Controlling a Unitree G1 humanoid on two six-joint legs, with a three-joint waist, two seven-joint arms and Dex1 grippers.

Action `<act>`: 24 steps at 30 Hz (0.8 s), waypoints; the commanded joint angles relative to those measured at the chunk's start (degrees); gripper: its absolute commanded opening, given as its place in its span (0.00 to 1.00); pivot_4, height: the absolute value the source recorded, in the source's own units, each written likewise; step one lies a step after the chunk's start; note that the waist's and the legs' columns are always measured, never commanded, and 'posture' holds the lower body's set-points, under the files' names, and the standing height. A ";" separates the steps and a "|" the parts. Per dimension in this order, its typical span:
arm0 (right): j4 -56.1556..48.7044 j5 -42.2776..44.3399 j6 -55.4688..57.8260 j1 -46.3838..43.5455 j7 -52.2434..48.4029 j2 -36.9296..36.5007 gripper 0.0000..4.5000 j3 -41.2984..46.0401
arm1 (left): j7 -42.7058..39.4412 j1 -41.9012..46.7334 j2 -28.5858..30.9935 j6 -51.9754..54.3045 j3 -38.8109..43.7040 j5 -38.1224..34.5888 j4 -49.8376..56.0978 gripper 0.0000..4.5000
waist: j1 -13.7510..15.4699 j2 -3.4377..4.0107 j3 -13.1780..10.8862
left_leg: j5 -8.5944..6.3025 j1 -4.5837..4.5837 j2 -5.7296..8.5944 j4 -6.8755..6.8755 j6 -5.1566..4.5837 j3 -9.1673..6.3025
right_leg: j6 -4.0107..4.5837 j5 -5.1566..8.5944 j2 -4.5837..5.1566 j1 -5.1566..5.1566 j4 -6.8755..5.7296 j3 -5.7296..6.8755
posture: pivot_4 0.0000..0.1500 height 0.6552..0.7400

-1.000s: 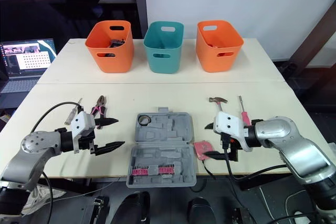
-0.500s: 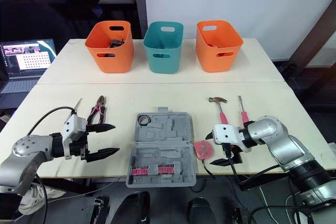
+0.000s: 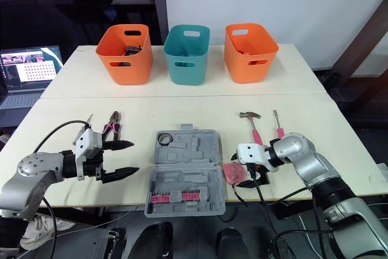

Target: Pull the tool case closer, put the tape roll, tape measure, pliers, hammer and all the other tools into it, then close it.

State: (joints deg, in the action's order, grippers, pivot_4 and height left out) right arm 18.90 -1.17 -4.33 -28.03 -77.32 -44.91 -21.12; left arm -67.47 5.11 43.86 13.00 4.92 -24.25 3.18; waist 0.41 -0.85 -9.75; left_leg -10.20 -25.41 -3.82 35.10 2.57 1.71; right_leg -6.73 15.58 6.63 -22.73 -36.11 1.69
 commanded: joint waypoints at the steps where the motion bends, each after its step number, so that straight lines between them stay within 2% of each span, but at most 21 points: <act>1: 3.33 -2.15 -3.25 -2.16 0.13 1.40 0.99 -0.76 | -0.03 -0.08 0.79 -0.07 0.51 0.16 0.69 1.00 | 0.03 0.00 0.00 | 0.00 0.00 0.00 0.00 0.00 0.00 | 0.00 0.00 0.00 0.01 0.00 0.00 | 1.00 1.00; 9: 7.84 -4.14 -6.14 -3.18 0.17 3.28 0.99 -1.61 | 0.40 -0.19 0.72 0.29 0.49 0.17 1.32 1.00 | 0.04 0.00 0.00 | 0.01 0.03 0.00 0.00 0.00 0.00 | -0.05 -0.03 0.00 0.04 -0.01 0.00 | 1.00 1.00; 11: 7.62 -4.12 -5.70 -3.13 0.06 3.21 0.87 -1.45 | 0.36 -0.03 0.72 0.30 0.34 0.25 1.24 1.00 | 0.01 0.00 0.00 | 0.01 0.04 0.00 0.00 0.01 0.00 | -0.05 -0.03 0.00 0.05 -0.01 0.00 | 1.00 1.00; 13: 6.71 -3.67 -4.95 -2.82 0.07 3.11 0.70 -1.01 | 0.30 0.21 0.69 0.33 0.21 0.28 1.14 1.00 | -0.02 0.00 0.00 | 0.01 0.04 0.00 0.00 0.01 0.00 | -0.04 -0.02 0.00 0.06 -0.01 0.00 | 1.00 1.00; 14: 5.30 -2.89 -3.82 -2.29 0.05 2.94 0.66 -0.42 | 0.26 0.41 0.66 0.31 0.12 0.31 1.04 1.00 | -0.01 0.00 0.00 | 0.01 0.04 0.00 0.01 0.01 0.00 | -0.03 -0.02 0.00 0.06 -0.01 0.00 | 1.00 1.00; 19: -7.65 1.15 9.79 2.27 0.85 -0.25 0.66 4.31 | 0.06 0.38 0.58 -0.02 0.16 0.22 1.10 1.00 | 0.28 0.01 0.00 | 0.00 0.03 0.00 -0.01 0.01 0.00 | -0.04 -0.02 0.00 0.04 -0.02 0.00 | 1.00 1.00; 24: -22.67 -0.58 22.46 4.62 6.59 -3.37 0.66 8.23 | 0.34 -0.07 0.36 -0.74 0.69 0.29 0.71 1.00 | 0.13 0.02 0.00 | 0.00 0.03 0.00 0.00 0.01 0.00 | -0.01 -0.01 0.00 0.03 -0.03 0.00 | 1.00 1.00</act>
State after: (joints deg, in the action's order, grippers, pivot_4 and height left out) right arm 2.16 -1.57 14.99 -22.76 -72.38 -46.95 -15.17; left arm -67.30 5.11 43.94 13.14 4.75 -24.08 3.11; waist 0.54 -0.83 -9.74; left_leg -10.20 -25.39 -3.83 35.09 2.58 1.71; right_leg -6.74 15.57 6.63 -22.74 -36.15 1.69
